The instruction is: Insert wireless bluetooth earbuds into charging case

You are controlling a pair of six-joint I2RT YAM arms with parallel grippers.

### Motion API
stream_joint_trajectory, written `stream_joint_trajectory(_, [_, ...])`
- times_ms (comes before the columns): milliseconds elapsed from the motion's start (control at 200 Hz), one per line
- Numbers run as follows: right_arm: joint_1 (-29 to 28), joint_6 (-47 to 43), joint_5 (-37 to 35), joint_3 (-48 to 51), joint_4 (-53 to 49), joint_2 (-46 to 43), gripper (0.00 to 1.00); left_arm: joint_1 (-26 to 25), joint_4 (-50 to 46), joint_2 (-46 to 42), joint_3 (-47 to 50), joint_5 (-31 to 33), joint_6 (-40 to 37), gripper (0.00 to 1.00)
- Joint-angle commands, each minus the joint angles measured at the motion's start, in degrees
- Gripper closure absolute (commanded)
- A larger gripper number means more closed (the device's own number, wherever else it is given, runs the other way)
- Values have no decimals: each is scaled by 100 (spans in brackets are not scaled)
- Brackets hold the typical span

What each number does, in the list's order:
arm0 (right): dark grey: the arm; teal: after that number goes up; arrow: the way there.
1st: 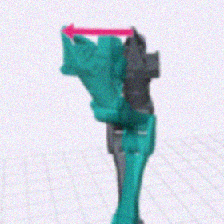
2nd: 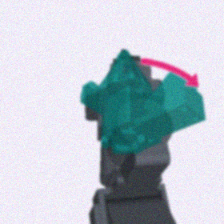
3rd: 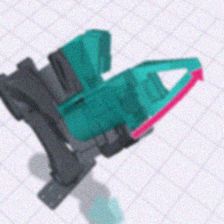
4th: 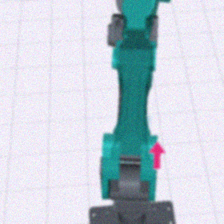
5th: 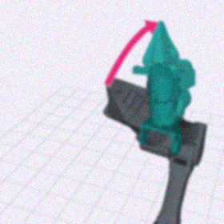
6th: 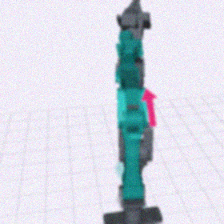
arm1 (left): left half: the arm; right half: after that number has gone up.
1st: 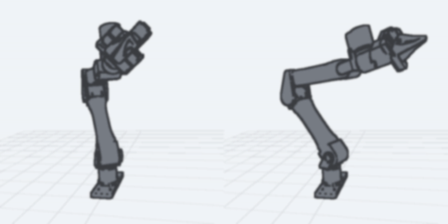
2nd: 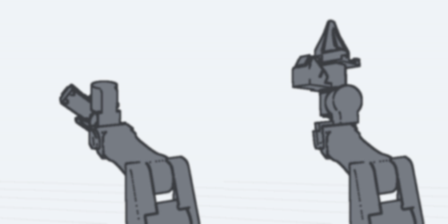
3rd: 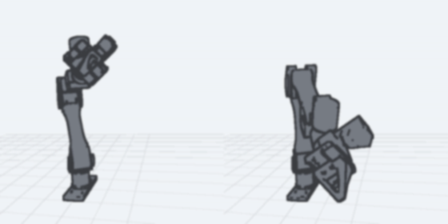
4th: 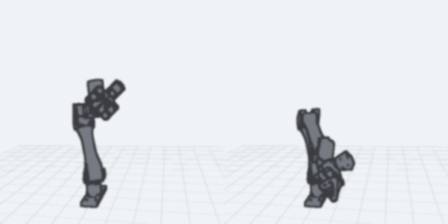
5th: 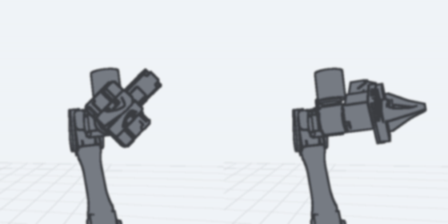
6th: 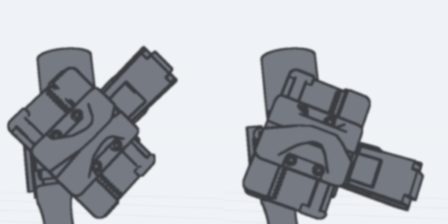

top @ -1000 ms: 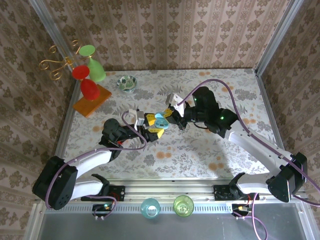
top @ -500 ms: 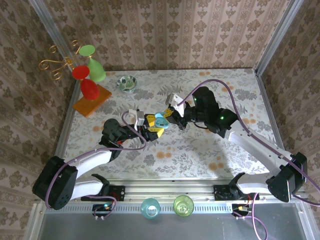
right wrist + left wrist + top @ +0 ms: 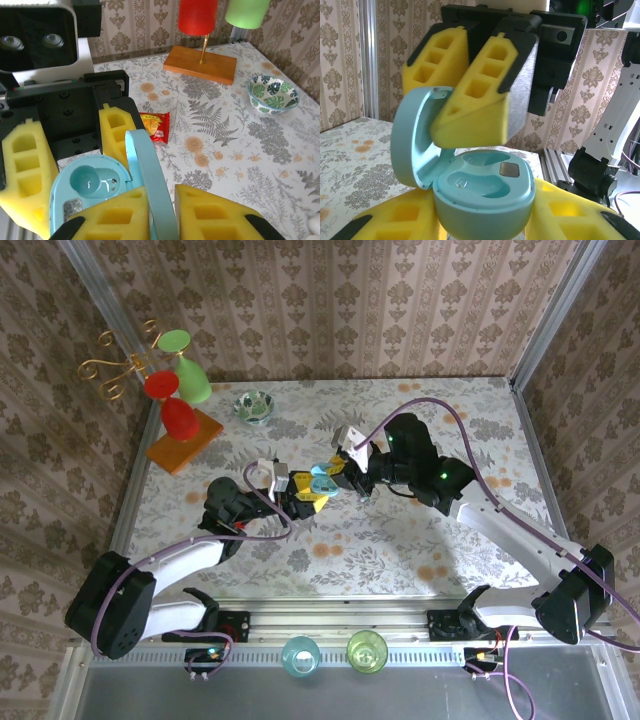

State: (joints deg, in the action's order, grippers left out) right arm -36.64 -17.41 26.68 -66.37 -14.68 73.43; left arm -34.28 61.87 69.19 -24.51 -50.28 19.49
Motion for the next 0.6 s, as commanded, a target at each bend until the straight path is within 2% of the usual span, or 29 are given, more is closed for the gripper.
stream_joint_trajectory(0, [12,232,-76,1,175,-153,70,54,295,34,-47,-10,-103,68])
stream_joint_trajectory(130, [34,380,11,18,226,-264,53,87,363,50,7,19,-117,68])
stream_joint_trajectory(265, [75,614,202,103,374,-509,42,140,534,108,62,43,-95,68])
stream_joint_trajectory(425, [219,1203,330,324,730,-920,34,218,795,208,121,47,-64,68])
stream_joint_trajectory(595, [865,2330,62,902,1271,-1493,31,307,1075,288,166,63,55,68])
